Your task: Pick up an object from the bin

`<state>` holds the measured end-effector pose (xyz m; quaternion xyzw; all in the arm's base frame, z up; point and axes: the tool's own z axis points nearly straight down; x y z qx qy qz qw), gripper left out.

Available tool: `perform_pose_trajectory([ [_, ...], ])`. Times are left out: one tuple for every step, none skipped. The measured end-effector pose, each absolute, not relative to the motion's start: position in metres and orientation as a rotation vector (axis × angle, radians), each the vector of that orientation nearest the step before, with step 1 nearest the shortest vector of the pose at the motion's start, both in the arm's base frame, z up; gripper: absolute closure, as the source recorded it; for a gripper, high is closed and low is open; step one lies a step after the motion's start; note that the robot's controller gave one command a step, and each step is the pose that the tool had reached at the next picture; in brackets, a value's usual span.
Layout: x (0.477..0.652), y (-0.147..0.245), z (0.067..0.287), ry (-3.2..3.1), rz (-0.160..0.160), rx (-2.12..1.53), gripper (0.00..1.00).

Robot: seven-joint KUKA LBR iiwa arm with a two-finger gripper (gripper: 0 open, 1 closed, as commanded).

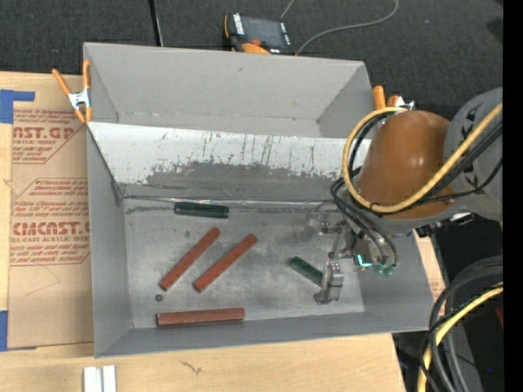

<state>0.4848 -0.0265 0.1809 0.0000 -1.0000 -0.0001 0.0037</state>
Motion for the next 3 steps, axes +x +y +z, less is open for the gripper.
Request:
perform_pose_trajectory([
  [0.565, -0.069, 0.068, -3.138, -0.001, -0.068, 0.0],
  [0.514, -0.061, 0.07, -3.138, -0.002, -0.098, 0.0],
  [0.494, -0.039, 0.12, -3.129, -0.003, -0.301, 0.0],
])
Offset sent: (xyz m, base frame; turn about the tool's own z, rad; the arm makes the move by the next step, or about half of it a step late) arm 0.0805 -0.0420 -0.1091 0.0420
